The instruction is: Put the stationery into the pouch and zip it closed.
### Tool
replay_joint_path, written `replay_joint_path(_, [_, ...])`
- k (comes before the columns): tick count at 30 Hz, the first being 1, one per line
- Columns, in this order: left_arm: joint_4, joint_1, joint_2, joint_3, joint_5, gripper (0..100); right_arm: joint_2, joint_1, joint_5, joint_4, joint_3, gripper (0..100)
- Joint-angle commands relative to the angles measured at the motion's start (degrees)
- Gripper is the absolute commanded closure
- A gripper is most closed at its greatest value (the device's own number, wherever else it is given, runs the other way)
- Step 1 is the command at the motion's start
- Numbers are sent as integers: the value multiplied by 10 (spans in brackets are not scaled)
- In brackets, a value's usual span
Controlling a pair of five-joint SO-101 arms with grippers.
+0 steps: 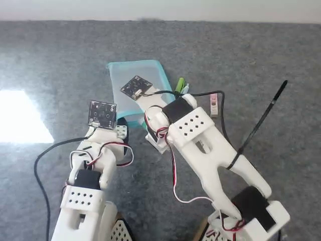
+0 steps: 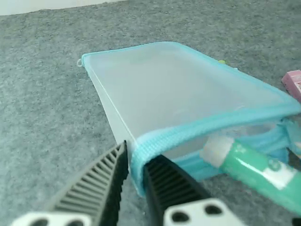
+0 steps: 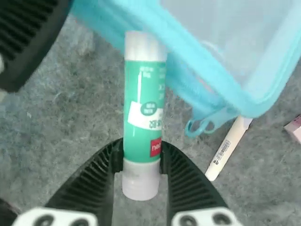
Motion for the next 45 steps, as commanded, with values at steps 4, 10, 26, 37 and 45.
replay_joint_path(4, [-13, 5, -1, -7, -9, 988, -8, 36, -40, -39, -50, 990])
replay_joint_path(10, [-13, 5, -1, -7, -10, 988, -7, 39, -40, -43, -113, 990])
replay_joint_path(26, [-13, 1, 2, -6, -29, 988, 51, 41, -37, -27, -247, 656])
replay_joint_path(37, [-13, -15, -1, -2, -29, 988, -94, 138, -6, 107, -228, 648])
replay_joint_path(45, [-16, -47, -2, -4, -28, 988, -54, 305, 73, 37, -55, 646])
